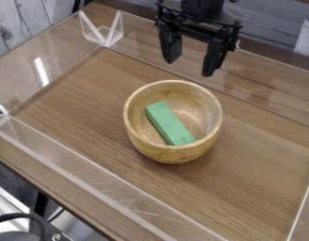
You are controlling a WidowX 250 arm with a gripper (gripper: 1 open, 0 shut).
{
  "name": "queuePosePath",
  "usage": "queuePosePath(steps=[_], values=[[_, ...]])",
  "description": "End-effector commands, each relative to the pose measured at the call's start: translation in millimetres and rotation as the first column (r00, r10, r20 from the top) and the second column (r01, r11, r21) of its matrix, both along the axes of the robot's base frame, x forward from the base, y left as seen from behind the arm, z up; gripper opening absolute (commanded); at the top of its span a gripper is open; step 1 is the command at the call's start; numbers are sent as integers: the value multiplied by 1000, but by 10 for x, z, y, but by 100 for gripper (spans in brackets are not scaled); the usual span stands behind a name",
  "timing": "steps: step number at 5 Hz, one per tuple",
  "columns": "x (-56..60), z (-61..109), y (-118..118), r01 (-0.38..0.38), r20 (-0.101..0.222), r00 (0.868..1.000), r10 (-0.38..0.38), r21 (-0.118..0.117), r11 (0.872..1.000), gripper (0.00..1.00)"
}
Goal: Remove the green block from inside the brown bowl and put it on the table
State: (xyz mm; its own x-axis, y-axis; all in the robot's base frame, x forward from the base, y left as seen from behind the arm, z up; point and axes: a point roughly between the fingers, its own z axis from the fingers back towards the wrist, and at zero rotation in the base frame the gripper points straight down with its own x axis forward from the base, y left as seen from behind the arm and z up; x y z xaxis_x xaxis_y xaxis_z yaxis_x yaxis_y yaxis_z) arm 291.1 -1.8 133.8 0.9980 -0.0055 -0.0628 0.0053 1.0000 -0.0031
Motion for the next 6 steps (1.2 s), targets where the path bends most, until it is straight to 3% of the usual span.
queuePosePath(steps=[1,2,4,5,6], values=[[-99,-88,40,-91,-22,996,91,4,996,100],[-252,-221,109,-169,-40,985,169,4,986,100],[-364,-446,249,-382,-28,924,382,-28,924,100],[-367,-531,297,-483,-20,875,483,-46,874,100],[-343,-621,278,-506,-16,862,506,-55,861,100]])
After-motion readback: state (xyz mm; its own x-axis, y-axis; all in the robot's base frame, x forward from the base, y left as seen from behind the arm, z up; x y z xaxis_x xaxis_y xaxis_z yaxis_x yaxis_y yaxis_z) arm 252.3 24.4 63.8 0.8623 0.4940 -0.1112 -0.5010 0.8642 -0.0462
